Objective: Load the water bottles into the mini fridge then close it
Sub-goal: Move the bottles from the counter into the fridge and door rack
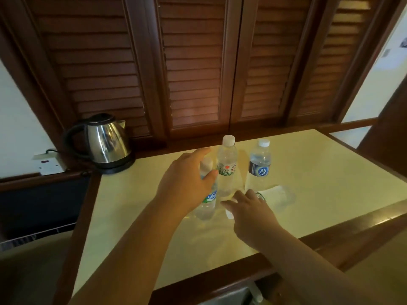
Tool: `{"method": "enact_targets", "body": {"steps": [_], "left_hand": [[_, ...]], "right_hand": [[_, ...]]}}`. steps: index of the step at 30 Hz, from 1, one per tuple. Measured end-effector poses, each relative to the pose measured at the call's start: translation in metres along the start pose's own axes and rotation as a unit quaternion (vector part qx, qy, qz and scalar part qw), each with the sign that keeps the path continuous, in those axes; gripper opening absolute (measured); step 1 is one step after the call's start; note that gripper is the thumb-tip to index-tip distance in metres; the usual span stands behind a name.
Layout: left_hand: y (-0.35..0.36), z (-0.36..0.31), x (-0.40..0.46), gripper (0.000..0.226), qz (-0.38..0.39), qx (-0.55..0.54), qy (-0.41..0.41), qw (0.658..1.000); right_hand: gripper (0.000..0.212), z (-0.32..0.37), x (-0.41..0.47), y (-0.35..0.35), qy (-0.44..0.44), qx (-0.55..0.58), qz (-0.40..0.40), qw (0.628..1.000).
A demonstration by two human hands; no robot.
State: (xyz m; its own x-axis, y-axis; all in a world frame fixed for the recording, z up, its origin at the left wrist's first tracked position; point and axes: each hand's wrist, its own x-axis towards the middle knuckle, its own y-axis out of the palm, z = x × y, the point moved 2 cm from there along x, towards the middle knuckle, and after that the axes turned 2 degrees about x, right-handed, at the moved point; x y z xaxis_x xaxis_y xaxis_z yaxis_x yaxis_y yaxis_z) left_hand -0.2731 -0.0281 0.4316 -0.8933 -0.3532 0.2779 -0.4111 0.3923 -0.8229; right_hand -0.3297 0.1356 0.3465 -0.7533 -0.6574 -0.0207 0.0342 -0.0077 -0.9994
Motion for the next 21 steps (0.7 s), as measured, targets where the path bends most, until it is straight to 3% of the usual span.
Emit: {"method": "enact_targets", "body": {"steps": [3,6,9,12,16,21], "left_hand": [[0.014,0.007,0.014,0.049,0.004,-0.025,-0.019,0.999],[0.016,0.008,0.014,0.040,-0.017,-0.024,-0.010,1.000],[0.012,0.000,-0.002,0.035,-0.019,-0.007,0.019,1.000],[0.006,-0.008,-0.034,0.039,-0.035,-0.027,0.044,0.998],[-0.004,-0.021,-0.093,0.033,-0.050,-0.090,0.064,0.993],[-0.004,-0.053,-0.177,0.023,-0.089,-0.105,0.083,0.987]], "right_hand": [[0.040,-0.001,0.014,0.005,-0.044,-0.065,0.019,0.997],[0.026,-0.007,0.018,0.010,-0.098,-0.106,-0.031,0.989],[0.026,-0.022,0.006,0.019,-0.096,-0.098,-0.097,0.986],[0.036,-0.032,-0.029,0.003,-0.044,0.004,-0.217,0.975],[0.031,-0.046,-0.096,-0.031,0.068,0.133,-0.355,0.923],[0.032,-0.065,-0.188,-0.045,0.175,0.256,-0.392,0.866]]}}
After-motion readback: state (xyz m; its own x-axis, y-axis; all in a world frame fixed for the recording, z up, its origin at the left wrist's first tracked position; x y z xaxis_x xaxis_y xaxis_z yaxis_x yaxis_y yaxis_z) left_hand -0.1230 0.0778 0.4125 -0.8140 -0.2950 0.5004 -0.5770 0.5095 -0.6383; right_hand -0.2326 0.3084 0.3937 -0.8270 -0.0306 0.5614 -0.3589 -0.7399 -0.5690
